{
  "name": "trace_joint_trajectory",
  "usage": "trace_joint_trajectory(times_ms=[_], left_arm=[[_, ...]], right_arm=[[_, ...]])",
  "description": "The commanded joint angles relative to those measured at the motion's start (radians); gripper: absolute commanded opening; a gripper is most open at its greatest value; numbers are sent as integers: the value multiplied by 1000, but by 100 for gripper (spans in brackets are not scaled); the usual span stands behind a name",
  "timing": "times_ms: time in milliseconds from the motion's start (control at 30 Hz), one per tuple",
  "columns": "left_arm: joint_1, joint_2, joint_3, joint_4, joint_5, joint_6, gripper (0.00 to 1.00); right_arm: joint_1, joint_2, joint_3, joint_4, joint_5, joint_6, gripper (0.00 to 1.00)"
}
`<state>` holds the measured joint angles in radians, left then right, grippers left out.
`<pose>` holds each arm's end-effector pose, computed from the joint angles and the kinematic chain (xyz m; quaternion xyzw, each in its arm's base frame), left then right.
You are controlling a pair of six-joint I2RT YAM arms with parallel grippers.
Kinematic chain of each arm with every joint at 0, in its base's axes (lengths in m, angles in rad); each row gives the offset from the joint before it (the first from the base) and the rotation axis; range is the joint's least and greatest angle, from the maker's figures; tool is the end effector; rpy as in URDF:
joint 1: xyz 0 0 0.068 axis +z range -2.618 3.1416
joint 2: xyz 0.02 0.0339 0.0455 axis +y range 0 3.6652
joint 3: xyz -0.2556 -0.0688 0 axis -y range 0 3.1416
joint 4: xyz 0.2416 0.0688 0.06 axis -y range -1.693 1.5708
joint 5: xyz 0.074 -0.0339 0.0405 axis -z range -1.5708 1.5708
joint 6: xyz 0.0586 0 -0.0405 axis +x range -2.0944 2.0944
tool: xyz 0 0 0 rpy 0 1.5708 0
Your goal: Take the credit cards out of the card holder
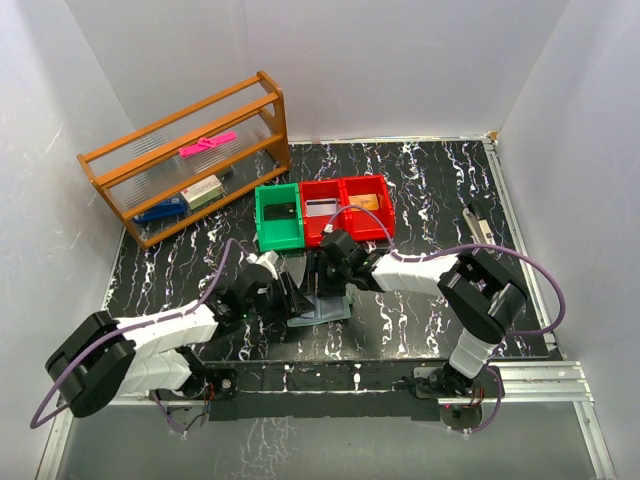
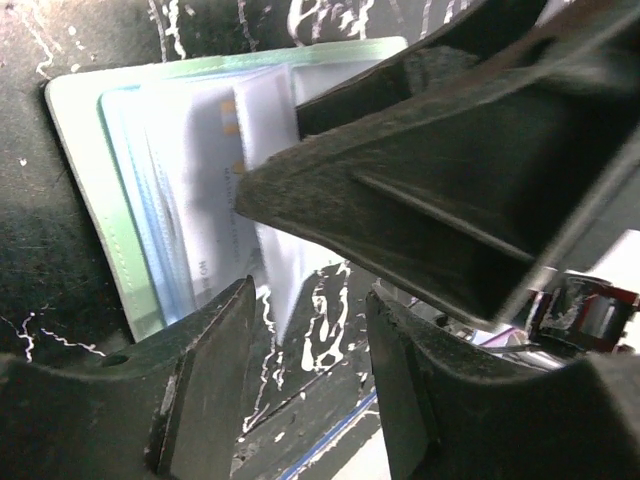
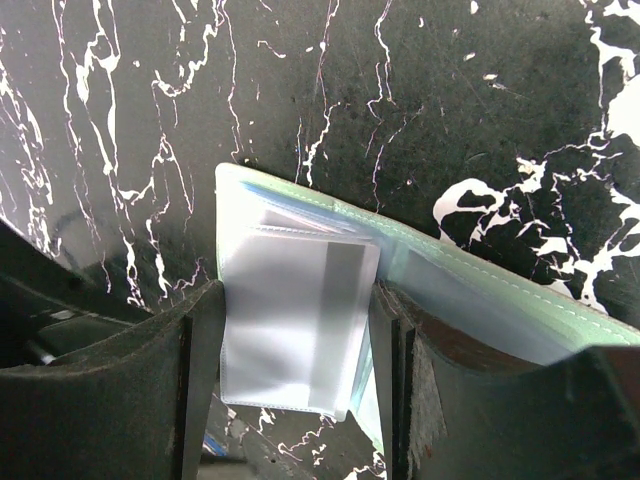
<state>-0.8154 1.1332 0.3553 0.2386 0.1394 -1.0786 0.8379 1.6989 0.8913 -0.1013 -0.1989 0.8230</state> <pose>0.1581 -0.1797 0.1504 -0.0798 0.8648 -0.4347 0.2382 0.2214 0.2633 0.1302 -0.0393 0.9408 0.3020 0.1488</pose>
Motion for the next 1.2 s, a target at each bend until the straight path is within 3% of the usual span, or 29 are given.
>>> trace_joint_trajectory(times_ms=[0, 133, 333, 633, 933, 1167], left_arm=[[1, 69, 37, 31, 46, 30, 43], [2, 74, 70, 14, 34, 56, 38], [1, 108, 123, -1, 65, 105, 42], [1, 170, 154, 69, 148, 124, 48], [2, 320, 241, 148, 294, 152, 51], [0, 401, 287, 145, 369, 160, 58]], right_arm=[[9, 27, -32, 10, -39, 15, 50], [7, 6, -16, 8, -57, 17, 54], [-2, -55, 18, -18, -73, 22, 67], [-31, -174, 106, -242, 128, -1, 75], [-88, -367, 7, -315, 275, 39, 74], [-135, -440, -106, -196, 138, 65, 67]])
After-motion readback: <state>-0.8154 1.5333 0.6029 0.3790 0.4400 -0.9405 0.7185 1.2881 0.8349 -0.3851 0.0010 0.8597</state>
